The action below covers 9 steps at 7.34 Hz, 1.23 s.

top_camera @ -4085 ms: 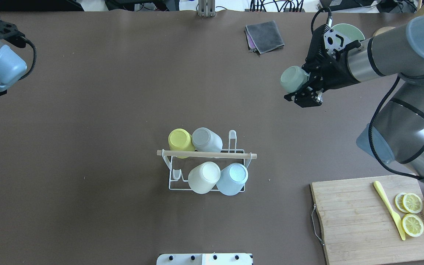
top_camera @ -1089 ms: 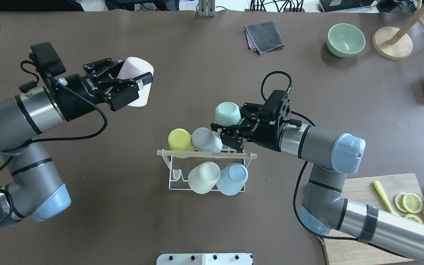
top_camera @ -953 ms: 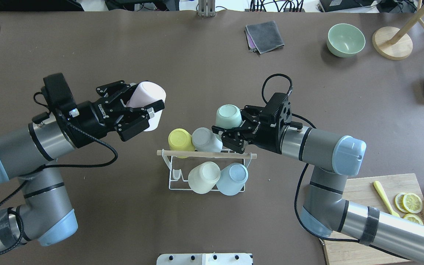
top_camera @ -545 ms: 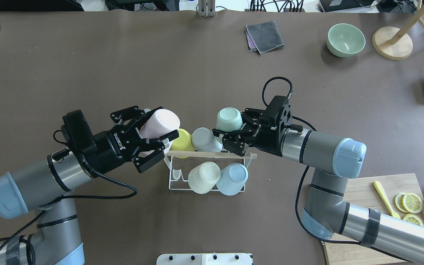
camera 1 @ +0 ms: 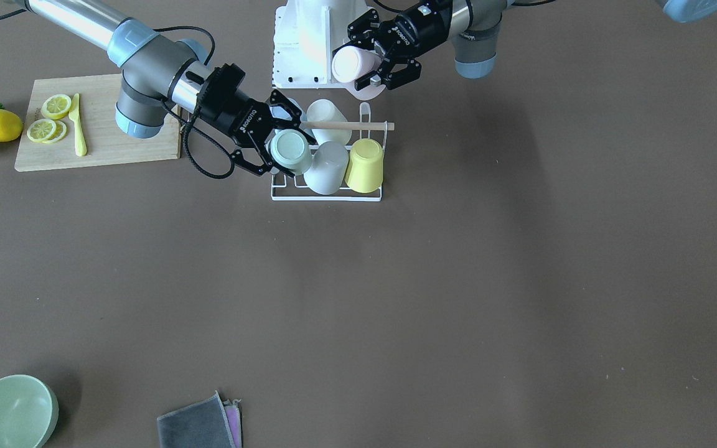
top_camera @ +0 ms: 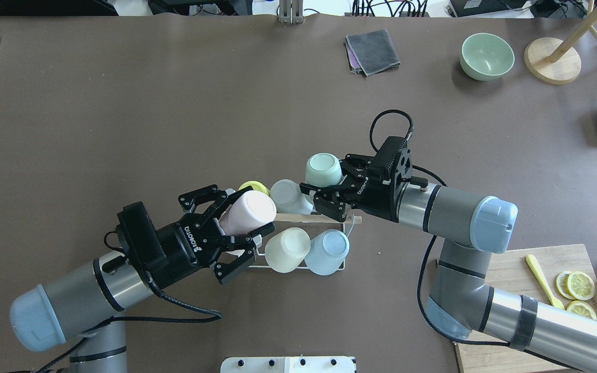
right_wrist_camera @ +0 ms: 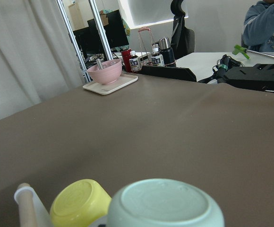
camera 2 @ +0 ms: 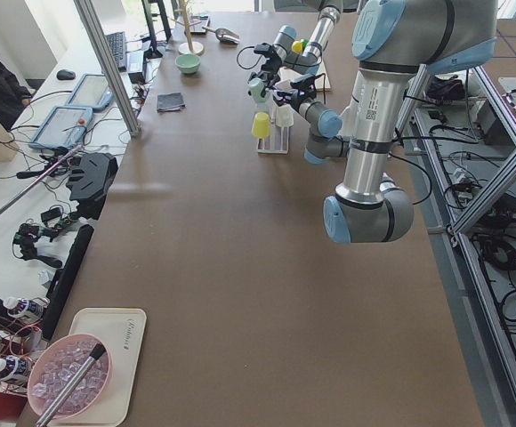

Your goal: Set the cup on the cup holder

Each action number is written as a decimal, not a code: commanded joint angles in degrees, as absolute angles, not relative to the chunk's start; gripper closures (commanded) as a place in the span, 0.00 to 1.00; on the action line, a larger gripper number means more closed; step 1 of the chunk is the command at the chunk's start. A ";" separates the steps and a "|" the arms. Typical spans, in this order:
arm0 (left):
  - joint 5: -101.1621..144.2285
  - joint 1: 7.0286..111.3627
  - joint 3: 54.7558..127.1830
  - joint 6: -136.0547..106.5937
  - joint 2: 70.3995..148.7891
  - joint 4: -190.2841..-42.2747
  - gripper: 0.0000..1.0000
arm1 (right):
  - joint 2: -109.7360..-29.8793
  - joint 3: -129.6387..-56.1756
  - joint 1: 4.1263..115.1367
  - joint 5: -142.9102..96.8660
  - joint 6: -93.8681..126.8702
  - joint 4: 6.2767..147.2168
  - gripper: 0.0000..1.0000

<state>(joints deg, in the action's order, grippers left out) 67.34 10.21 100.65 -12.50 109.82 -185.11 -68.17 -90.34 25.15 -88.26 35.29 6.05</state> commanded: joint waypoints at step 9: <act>65.04 8.44 97.12 -11.07 110.48 -184.92 1.00 | -68.20 -90.26 23.64 -86.13 35.60 6.06 0.00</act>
